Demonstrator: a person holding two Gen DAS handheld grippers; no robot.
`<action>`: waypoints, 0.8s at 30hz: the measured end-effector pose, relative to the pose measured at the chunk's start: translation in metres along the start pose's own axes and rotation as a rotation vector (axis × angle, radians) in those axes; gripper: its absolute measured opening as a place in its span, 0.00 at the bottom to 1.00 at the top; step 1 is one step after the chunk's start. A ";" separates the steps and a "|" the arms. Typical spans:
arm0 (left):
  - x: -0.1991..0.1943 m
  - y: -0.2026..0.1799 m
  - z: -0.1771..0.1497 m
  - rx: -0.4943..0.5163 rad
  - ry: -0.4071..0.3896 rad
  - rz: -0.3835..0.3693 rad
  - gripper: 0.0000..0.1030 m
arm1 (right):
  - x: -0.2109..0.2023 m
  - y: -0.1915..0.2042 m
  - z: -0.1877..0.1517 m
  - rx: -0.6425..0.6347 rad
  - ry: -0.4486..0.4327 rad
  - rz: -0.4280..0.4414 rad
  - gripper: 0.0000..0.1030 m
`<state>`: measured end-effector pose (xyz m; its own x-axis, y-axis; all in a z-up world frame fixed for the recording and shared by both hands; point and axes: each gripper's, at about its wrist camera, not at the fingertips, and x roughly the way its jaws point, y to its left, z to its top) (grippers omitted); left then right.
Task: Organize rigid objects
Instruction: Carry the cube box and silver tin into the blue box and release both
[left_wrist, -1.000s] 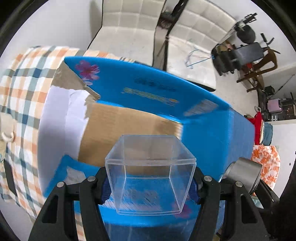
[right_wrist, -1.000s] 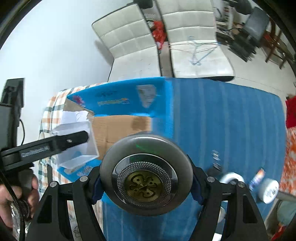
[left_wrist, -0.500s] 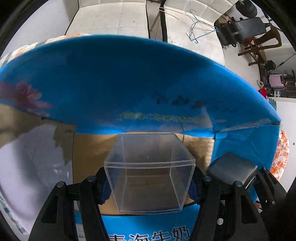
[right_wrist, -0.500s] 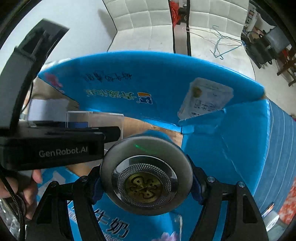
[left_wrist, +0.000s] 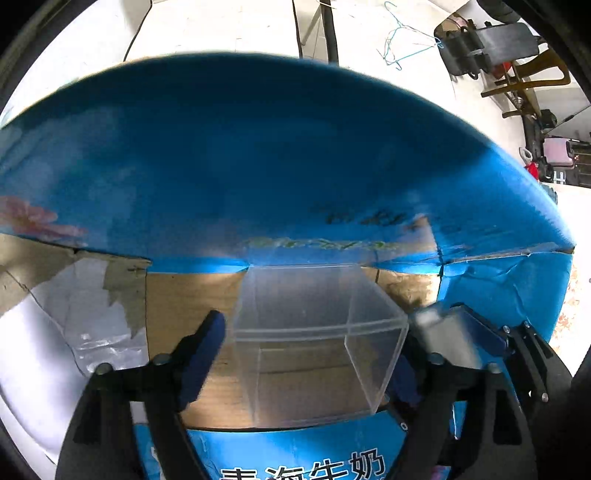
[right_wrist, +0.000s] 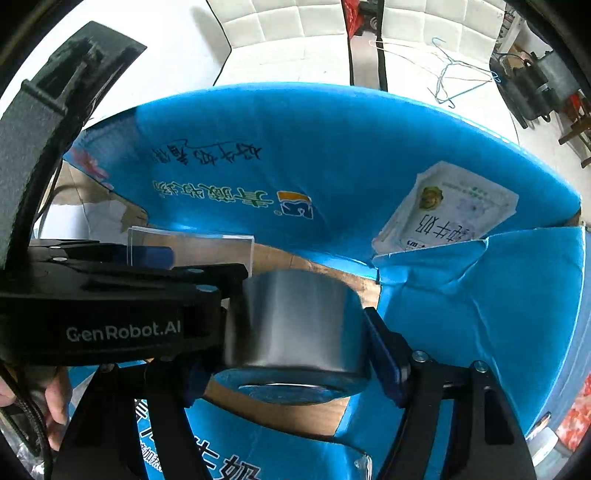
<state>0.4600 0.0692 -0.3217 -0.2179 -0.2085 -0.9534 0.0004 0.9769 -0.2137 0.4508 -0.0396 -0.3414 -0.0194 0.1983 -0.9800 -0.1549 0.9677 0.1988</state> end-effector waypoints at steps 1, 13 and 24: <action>-0.002 0.000 -0.001 -0.002 -0.005 -0.001 0.80 | -0.002 0.003 0.002 0.000 -0.005 -0.002 0.76; -0.043 -0.003 -0.046 0.029 -0.116 0.061 1.00 | -0.042 -0.005 -0.023 0.070 -0.094 -0.120 0.96; -0.093 0.016 -0.122 0.080 -0.362 0.237 1.00 | -0.071 0.005 -0.085 0.150 -0.130 -0.187 0.97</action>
<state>0.3611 0.1099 -0.2102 0.1535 0.0036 -0.9881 0.0881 0.9960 0.0173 0.3679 -0.0624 -0.2719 0.1238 0.0232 -0.9920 0.0041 0.9997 0.0239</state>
